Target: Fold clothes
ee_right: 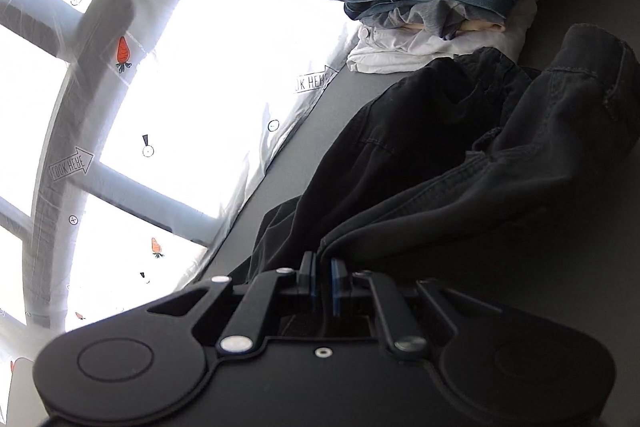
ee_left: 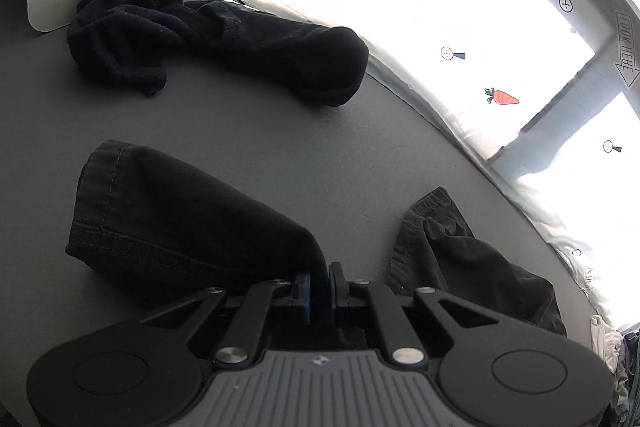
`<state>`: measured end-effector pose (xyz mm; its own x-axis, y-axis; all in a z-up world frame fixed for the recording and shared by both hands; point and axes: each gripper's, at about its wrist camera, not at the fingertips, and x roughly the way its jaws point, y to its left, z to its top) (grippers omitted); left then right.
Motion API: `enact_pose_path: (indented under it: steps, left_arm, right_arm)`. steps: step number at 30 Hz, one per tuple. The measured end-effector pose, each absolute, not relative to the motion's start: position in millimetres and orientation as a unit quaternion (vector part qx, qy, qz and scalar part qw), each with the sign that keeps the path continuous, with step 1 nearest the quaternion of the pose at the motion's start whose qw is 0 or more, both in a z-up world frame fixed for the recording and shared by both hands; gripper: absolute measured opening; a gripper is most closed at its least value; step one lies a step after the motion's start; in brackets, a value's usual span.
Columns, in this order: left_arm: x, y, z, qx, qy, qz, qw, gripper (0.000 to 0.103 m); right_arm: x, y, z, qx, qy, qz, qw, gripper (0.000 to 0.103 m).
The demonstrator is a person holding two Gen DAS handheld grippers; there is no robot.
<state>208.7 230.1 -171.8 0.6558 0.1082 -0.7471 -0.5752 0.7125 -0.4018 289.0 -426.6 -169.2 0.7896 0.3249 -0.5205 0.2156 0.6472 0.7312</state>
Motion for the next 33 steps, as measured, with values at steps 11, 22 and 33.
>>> enact_pose_path:
  steps: [11,22,33]
  left_arm:
    - [193.9,231.9,-187.7,-0.370,0.367,0.190,0.832,0.022]
    - [171.0,214.1,-214.3,-0.405,0.388,0.156,0.813,0.029]
    - [174.7,216.3,-223.6,-0.431,0.382,0.154,0.803,0.034]
  right_arm:
    - [304.1,-422.5,-192.2,0.419,0.363,0.013,0.832,0.023]
    - [307.5,-365.2,-222.1,0.432,0.383,0.119,0.808,0.042]
    - [300.6,-352.3,-216.2,0.438,0.414,0.094,0.792,0.041]
